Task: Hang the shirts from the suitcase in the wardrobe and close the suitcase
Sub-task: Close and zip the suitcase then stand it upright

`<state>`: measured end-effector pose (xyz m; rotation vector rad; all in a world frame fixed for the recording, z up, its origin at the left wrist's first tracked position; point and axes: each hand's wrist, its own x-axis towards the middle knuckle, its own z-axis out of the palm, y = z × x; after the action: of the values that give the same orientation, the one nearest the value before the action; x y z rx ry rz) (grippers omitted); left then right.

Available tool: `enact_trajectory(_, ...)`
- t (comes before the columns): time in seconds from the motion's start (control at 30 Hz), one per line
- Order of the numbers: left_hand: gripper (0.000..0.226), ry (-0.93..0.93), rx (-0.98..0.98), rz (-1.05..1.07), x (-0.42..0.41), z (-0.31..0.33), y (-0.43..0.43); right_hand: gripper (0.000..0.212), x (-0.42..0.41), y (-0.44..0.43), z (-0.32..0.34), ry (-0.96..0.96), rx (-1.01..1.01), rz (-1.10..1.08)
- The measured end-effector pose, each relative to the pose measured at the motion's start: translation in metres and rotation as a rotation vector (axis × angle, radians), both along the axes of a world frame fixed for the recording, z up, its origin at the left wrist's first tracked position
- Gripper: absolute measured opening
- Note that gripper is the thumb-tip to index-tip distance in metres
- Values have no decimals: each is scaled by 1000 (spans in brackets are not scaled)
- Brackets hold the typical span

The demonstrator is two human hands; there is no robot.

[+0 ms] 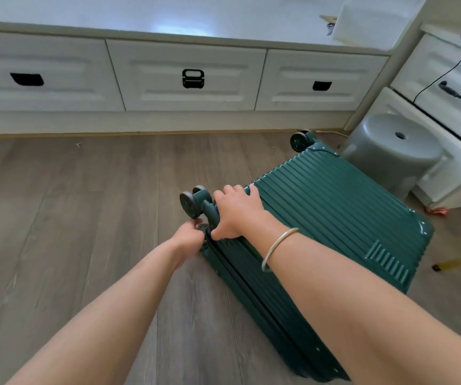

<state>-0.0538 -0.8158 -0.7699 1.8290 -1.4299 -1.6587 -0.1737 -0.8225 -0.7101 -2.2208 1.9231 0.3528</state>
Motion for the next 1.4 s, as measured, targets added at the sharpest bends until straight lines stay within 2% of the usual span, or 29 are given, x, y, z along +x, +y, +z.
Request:
enact_trajectory(0.17,42,16,-95,-115,-14,-8,1,42,-8,6,9,36,45,69)
enact_trajectory(0.37,45,210,-40,20,-21,-28,-3,40,-15,3,23,79,106,78)
enact_trajectory(0.43,49,229,-35,-5,-22,-27,0,40,-15,4,23,103,121,91)
enact_trajectory(0.77,43,128,-68,-89,-12,-30,0,42,-14,7,15,82,90,85)
enact_trajectory(0.9,35,-12,-131,-63,-14,-36,-3,55,-14,9,11,38,46,57)
enact_trajectory(1.17,31,-154,-179,-39,-1,-40,-4,62,-17,4,0,-61,-119,-143)
enact_trajectory(1.27,28,-197,-172,-45,3,-36,-11,60,-8,-4,-5,-96,-198,-173)
enact_trajectory(1.4,23,-228,-162,-38,0,-41,-10,50,0,-16,-8,-122,-181,-179)
